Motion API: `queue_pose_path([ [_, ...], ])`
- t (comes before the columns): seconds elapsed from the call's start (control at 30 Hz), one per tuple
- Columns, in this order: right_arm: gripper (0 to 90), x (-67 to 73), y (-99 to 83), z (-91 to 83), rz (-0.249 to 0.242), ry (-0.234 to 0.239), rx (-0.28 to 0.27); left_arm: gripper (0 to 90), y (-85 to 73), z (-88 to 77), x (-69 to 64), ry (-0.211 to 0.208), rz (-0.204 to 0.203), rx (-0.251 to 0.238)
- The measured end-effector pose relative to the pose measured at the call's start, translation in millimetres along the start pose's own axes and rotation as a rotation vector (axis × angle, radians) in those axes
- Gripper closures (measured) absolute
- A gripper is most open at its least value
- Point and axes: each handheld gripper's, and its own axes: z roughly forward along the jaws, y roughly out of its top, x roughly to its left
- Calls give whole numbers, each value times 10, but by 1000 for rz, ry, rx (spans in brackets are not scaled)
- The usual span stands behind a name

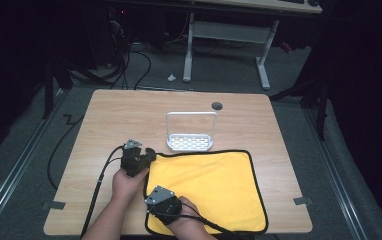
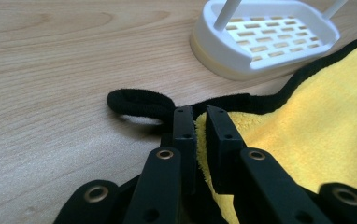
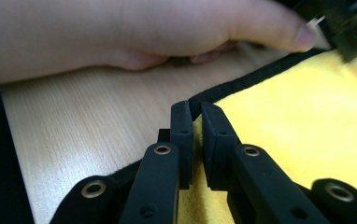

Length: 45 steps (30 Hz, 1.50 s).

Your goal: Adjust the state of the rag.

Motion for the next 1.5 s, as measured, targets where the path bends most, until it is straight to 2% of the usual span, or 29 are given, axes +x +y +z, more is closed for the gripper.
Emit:
queue_pose_path([
  [0.13, 847, -6, 75, -99, -6, -16, -48, 836, 3, -87, 111, -49, -98, -59],
  [0.2, 847, -1, 129, -118, -4, -15, -68, 838, 2, -126, 150, -58, -126, -71],
  [0.27, 847, 20, 200, -117, -12, -15, -83, 839, 1, -177, 188, -55, -153, -87],
  [0.4, 847, 91, 342, -70, -9, -1, -104, 841, 15, -331, 289, -52, -170, -107],
  [0.47, 847, 139, 415, -37, -14, 7, -117, 841, 18, -463, 375, -33, -169, -115],
  [0.6, 847, 285, 610, 74, -26, 34, -144, 841, -25, -738, 588, 9, -192, -115],
  [0.73, 846, 489, 822, 206, -53, 65, -169, 841, -89, -1052, 794, 50, -218, -134],
  [0.83, 847, 605, 937, 259, -68, 80, -188, 841, -108, -1250, 897, 72, -226, -148],
  [0.9, 846, 648, 980, 271, -71, 87, -195, 841, -99, -1320, 916, 84, -225, -153],
  [0.97, 846, 665, 996, 255, -75, 82, -196, 841, -69, -1344, 898, 91, -227, -155],
  [1.07, 846, 614, 953, 183, -77, 64, -196, 841, -1, -1266, 788, 97, -223, -146],
  [1.17, 846, 499, 862, 49, -59, 43, -200, 841, 85, -1111, 594, 90, -196, -136],
  [1.3, 846, 340, 692, -168, -51, -4, -204, 840, 176, -877, 301, 79, -189, -145],
  [1.43, 846, 149, 461, -393, -21, -45, -199, 839, 239, -643, 8, 83, -146, -129],
  [1.5, 846, 48, 318, -502, -11, -71, -196, 839, 273, -504, -147, 73, -138, -125],
])
